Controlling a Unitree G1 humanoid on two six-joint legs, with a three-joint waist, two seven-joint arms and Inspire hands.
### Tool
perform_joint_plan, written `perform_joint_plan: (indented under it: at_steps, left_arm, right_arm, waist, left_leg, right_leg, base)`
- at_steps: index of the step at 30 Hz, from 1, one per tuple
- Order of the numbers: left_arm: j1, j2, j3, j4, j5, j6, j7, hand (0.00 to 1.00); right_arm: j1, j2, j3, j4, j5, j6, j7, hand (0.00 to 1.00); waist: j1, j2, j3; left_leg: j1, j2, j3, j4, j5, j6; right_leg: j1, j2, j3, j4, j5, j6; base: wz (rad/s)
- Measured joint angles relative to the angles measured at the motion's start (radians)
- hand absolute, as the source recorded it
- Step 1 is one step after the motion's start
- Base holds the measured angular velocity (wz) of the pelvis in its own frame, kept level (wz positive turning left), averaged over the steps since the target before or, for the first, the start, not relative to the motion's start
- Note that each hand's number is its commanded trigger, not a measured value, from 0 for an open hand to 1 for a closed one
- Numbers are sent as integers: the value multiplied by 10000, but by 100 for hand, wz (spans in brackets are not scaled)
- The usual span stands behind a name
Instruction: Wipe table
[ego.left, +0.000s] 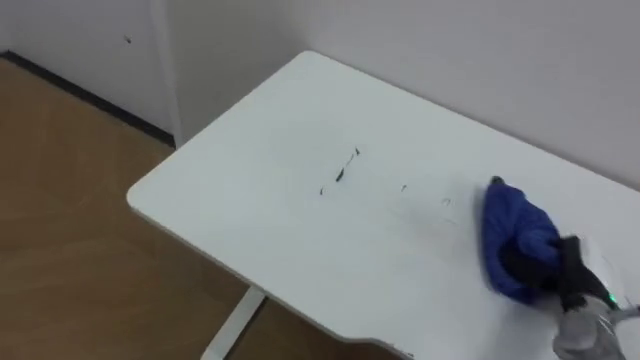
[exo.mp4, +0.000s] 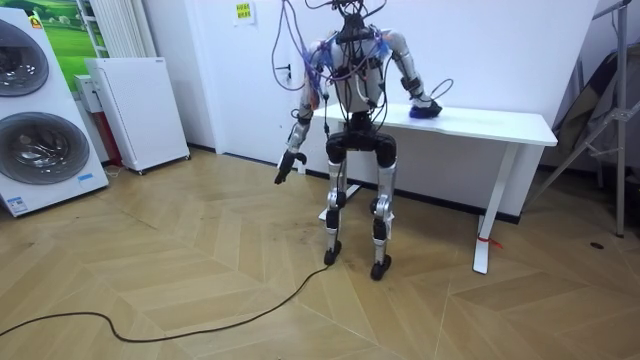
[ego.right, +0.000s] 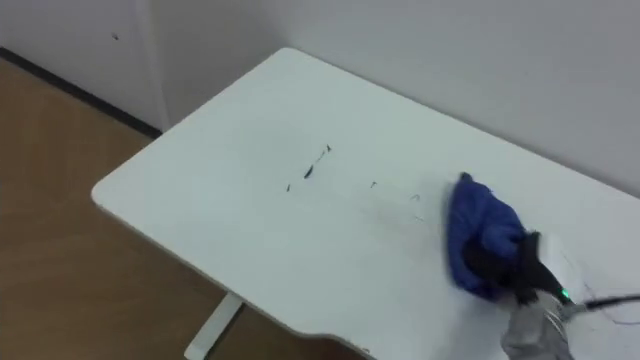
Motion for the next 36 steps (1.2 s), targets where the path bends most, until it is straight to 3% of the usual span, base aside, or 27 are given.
perform_joint_plan:
  at_steps: [3, 6, 8, 10, 12, 14, 16, 18, 21, 22, 24, 26, 27, 29, 30, 31, 32, 34, 36]
  left_arm:
    - [-92, -150, -104, 0, -28, -152, -23, 0]
    - [-434, -353, -653, 100, -42, -135, -22, 0]
    - [-782, -598, -975, 208, -28, -126, -31, 0]
    - [-959, -758, -1130, 250, -21, -51, -66, 0]
    - [-1197, -836, -1388, 308, -21, 36, -123, 0]
    - [-1337, -977, -1412, 251, -42, 157, -189, 0]
    - [-1168, -983, -1663, -133, -59, 206, -250, 0]
    - [-802, -952, -1657, -385, -45, 226, -260, 0]
    - [-388, -701, -1594, -246, -38, 199, -273, 0]
    - [-373, -553, -1406, -109, 13, 132, -269, 0]
    - [-372, -255, -893, 77, 229, -167, -253, 0]
    - [-288, 184, -314, 171, 184, -183, -220, 0]
    - [-287, 245, -143, 168, 171, -186, -210, 0]
    - [-354, 429, -1, 98, 148, -225, -148, 0]
    - [-406, 464, -4, 96, 116, -259, -127, 0]
    - [-493, 530, -35, 105, 22, -350, -3, 0]
    - [-680, 624, -165, 111, -42, -406, 23, 0]
    - [-1073, 736, -419, 118, -54, -553, 57, 0]
    - [-1641, 841, -747, 157, -40, -617, 56, 0]
  right_arm:
    - [-15, -12, 23, -1, -60, 119, 6, 100]
    - [-746, 124, 666, -20, -93, 709, -23, 100]
    - [-1476, 532, 1490, -126, -220, 1401, 15, 100]
    - [-1850, 965, 2374, -1040, -949, 2008, 485, 100]
    - [-1945, 1298, 3274, -2196, -1894, 2259, 1123, 100]
    - [-2036, 1770, 3977, -2922, -2490, 2284, 1631, 100]
    - [-2144, 2059, 4150, -3008, -2404, 2038, 1867, 100]
    - [-2052, 1963, 3832, -2827, -2210, 1876, 1795, 100]
    - [-1349, 1623, 3081, -2186, -1363, 799, 1112, 100]
    - [-906, 1507, 2572, -1999, -1072, 407, 757, 100]
    - [-296, 1133, 1861, -1737, -711, 74, 355, 100]
    - [-84, 647, 1289, -951, 26, 68, -30, 100]
    - [-30, 527, 1208, -739, 92, 76, -140, 100]
    - [234, 28, 1086, -123, 347, 146, -444, 100]
    - [228, -8, 1031, 40, 383, 187, -504, 100]
    - [118, -7, 1033, 213, 533, 397, -556, 100]
    - [10, 18, 1174, 353, 582, 532, -625, 100]
    - [-226, 178, 1453, 432, 568, 770, -716, 100]
    - [-661, 550, 1606, 461, 502, 1227, -831, 100]
  waist:
    - [-14, 177, -101]
    - [93, 364, -96]
    - [537, 457, -72]
    - [601, 468, -62]
    - [614, 423, -38]
    - [705, 383, 12]
    - [943, 312, 100]
    - [867, 224, 131]
    - [630, 195, 159]
    - [427, 201, 152]
    - [402, 198, 144]
    - [385, 281, 106]
    - [379, 306, 58]
    - [346, 396, -19]
    - [346, 401, -24]
    - [408, 376, -37]
    - [483, 371, -39]
    - [651, 257, -47]
    - [806, 82, -58]
  left_leg:
    - [119, 7, 180, 93, -99, 56]
    - [304, -12, 198, 104, -115, 65]
    - [416, 9, 191, 75, -164, 3]
    - [234, 90, 102, 142, -243, -105]
    - [26, 169, 38, 176, -200, -187]
    - [-95, 185, -29, 172, -140, -251]
    - [-152, 135, -158, 236, -85, -186]
    - [-278, 59, -141, 482, -143, -117]
    - [-347, -22, -24, 1021, -361, 76]
    - [-409, 24, 282, 1207, -454, 193]
    - [-379, 184, 747, 1294, -526, 363]
    - [-439, 522, 1643, 1361, -678, 575]
    - [-484, 638, 1930, 1375, -713, 614]
    - [-377, 991, 3018, 1374, -757, 678]
    - [-334, 1083, 3229, 1371, -766, 686]
    - [-335, 1223, 3496, 1411, -792, 668]
    - [-485, 1418, 3493, 1617, -875, 594]
    - [-805, 1676, 3303, 1996, -984, 455]
    - [-1340, 1793, 2558, 2503, -1130, 293]
  right_leg:
    - [67, -13, 238, -10, 10, 43]
    - [61, 4, 563, -8, 5, 92]
    - [-78, 96, 802, -10, -37, 157]
    - [-403, 240, 767, 11, -3, 44]
    - [-663, 365, 798, 26, 37, -50]
    - [-779, 406, 802, 48, 1, -158]
    - [-758, 391, 810, 87, -84, -164]
    - [-767, 296, 788, 202, -243, -80]
    - [-810, 113, 705, 818, -374, 56]
    - [-965, 16, 772, 1358, -415, 124]
    - [-1382, -164, 1122, 2257, -388, 220]
    - [-1567, -316, 1178, 2462, -81, 533]
    - [-1605, -360, 1139, 2582, -14, 536]
    - [-1874, -1067, 1003, 3524, -220, 590]
    - [-1861, -1265, 1023, 3535, -232, 588]
    - [-1867, -1646, 1133, 3467, -223, 601]
    - [-1850, -1890, 1141, 3185, -184, 650]
    - [-1849, -1994, 1330, 2595, -61, 765]
    - [-1834, -1966, 1269, 2087, 86, 792]
  base:
    - [-34]
    - [-49]
    - [-91]
    - [-74]
    - [-21]
    - [6]
    - [32]
    - [51]
    - [42]
    - [46]
    - [13]
    - [-50]
    - [-57]
    - [-39]
    - [-40]
    - [-45]
    - [-47]
    - [-29]
    - [-8]
